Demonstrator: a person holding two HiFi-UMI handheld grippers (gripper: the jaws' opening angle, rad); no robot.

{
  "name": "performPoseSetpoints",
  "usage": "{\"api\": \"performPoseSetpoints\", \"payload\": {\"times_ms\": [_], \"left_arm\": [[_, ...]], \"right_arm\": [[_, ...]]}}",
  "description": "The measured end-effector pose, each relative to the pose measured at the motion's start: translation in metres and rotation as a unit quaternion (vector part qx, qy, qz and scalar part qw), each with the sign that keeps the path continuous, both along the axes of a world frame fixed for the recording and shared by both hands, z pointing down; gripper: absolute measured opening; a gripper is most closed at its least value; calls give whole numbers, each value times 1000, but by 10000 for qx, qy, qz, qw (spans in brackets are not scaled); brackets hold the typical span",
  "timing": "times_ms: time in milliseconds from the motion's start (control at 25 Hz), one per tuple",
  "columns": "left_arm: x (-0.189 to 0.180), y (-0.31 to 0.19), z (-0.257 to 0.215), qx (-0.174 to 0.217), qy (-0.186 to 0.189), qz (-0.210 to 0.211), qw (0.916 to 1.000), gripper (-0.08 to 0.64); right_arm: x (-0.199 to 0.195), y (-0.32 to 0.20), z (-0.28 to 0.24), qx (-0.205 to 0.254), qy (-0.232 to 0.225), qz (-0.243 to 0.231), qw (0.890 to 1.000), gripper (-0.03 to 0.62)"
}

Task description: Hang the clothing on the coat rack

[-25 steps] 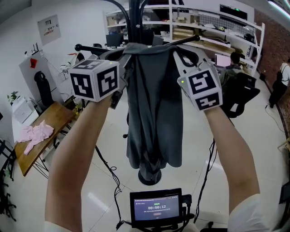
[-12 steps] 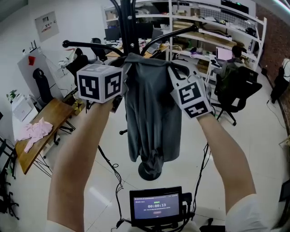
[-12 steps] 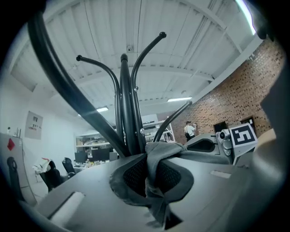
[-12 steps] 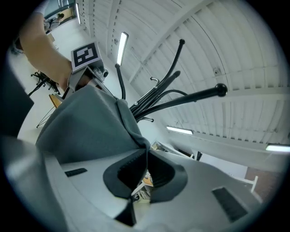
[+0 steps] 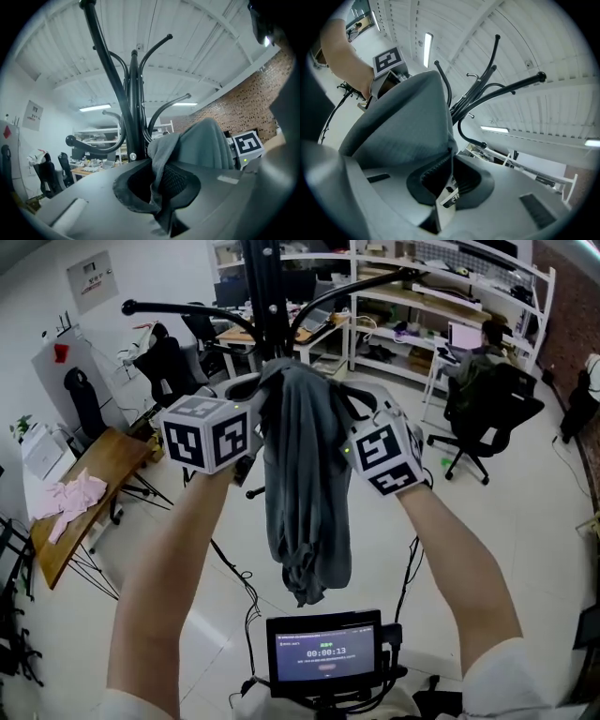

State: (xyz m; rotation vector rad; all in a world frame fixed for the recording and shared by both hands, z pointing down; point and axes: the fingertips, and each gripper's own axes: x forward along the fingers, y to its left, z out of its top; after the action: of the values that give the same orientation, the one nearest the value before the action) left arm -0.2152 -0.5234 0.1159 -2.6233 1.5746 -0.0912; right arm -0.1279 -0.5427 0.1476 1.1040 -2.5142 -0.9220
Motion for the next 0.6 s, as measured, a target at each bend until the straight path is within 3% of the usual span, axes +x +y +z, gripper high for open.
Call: {"api": "performPoseSetpoints", "payload": {"times_ms": [200, 600], "left_arm": [[10, 6, 11, 108, 205, 271, 9994, 14], [6, 25, 18, 738, 533, 330, 9953, 20]], "right_arm": [[-9, 7, 5, 10, 49, 30, 10000, 11], [-28, 31, 18, -72, 72, 80, 9999, 11]]}}
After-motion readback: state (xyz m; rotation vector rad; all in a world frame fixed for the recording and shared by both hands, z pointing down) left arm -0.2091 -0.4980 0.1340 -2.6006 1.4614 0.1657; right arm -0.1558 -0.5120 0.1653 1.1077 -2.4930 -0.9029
